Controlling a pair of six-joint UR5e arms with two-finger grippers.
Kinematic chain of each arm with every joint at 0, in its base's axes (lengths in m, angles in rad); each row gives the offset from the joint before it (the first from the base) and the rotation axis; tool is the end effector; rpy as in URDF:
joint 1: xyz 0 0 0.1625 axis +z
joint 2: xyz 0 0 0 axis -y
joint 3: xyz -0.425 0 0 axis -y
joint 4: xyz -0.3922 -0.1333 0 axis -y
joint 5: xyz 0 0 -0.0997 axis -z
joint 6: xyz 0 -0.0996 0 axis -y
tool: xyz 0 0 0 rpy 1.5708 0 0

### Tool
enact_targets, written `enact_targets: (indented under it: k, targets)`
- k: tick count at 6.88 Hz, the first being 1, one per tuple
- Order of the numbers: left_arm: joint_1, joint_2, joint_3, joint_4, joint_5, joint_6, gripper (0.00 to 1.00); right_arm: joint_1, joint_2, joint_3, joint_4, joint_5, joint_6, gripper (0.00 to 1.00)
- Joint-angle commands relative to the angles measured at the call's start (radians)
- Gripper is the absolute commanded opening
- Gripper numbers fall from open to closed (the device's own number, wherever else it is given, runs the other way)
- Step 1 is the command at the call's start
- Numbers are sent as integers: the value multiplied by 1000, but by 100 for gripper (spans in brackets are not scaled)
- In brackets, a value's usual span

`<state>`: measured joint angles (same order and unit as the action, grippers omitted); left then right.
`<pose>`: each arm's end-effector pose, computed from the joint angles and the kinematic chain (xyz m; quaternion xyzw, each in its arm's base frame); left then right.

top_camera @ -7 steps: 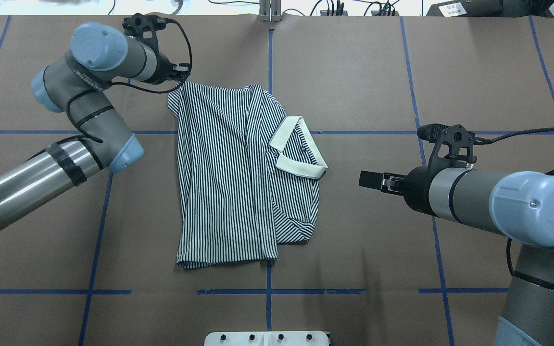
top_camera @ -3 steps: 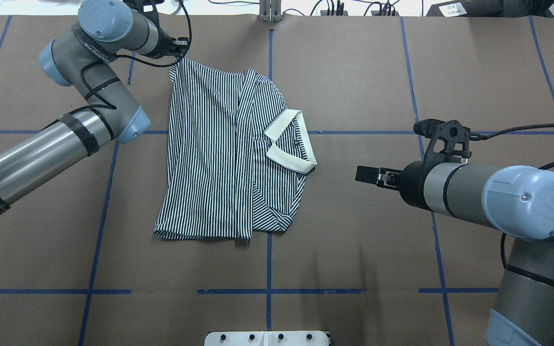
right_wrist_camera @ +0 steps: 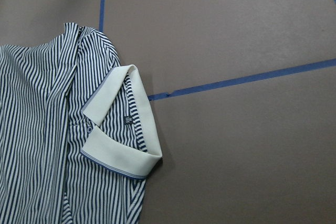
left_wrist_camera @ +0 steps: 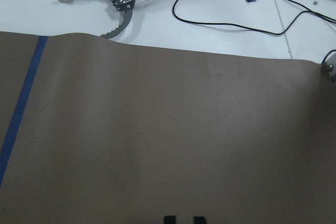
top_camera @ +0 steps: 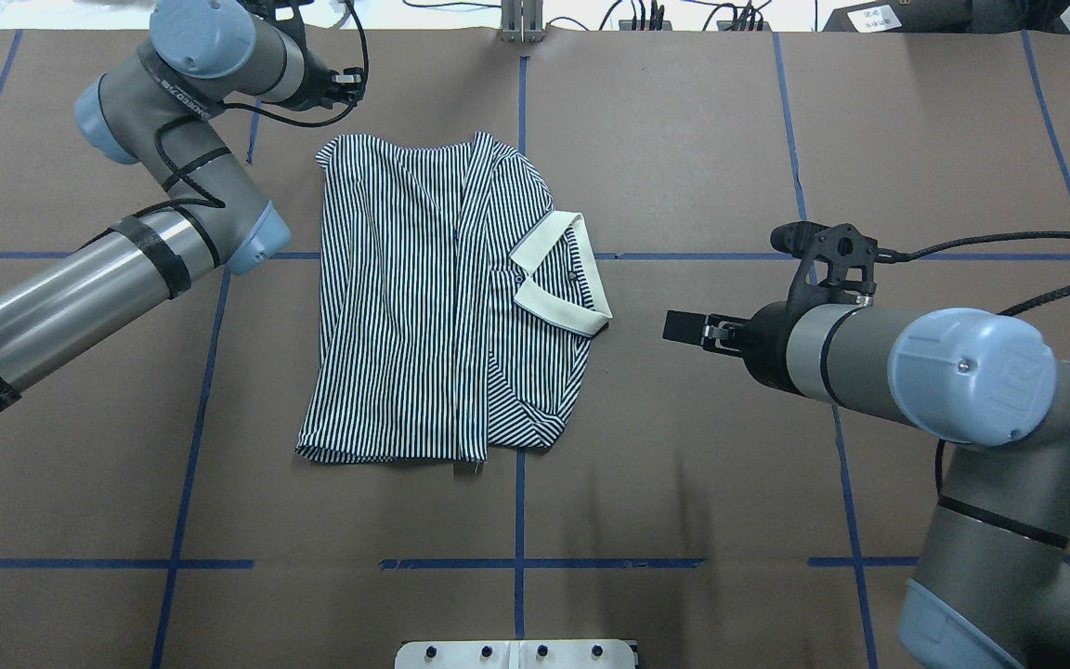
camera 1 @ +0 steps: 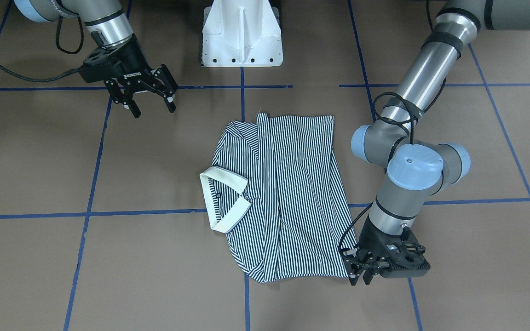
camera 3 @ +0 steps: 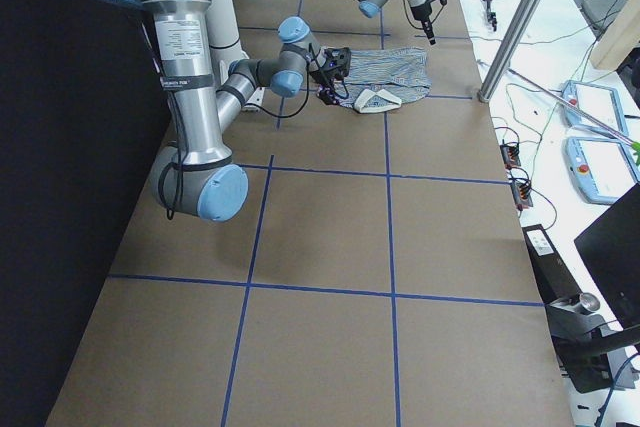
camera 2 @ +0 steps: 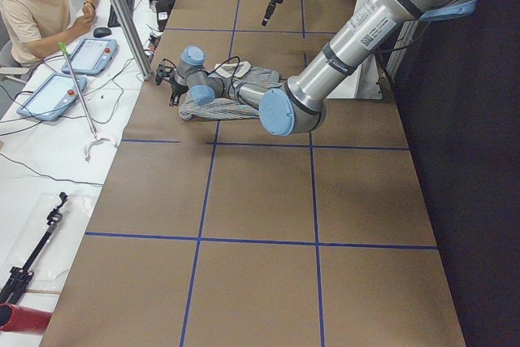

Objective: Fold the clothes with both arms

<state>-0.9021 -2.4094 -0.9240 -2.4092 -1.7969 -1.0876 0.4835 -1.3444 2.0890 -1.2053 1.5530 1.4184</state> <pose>0.4310 -0.7244 0.3363 0.2370 0.4394 -0.1254 0.8573 -0.3952 -0.3601 0.2658 0.1719 -0.4982 0.1447 0.8374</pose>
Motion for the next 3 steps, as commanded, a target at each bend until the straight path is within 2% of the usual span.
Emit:
enact_targets:
  k: [1, 2, 3]
  targets:
    - [-37, 79, -89, -36, -12, 17, 57, -5, 208, -163, -22, 1, 0, 100]
    - [-58, 166, -195, -38, -54, 75, 57, -8, 311, -225, -112, 4, -3, 100]
    - [-85, 232, -261, -42, -97, 90, 57, -19, 377, -262, -150, 42, -71, 100]
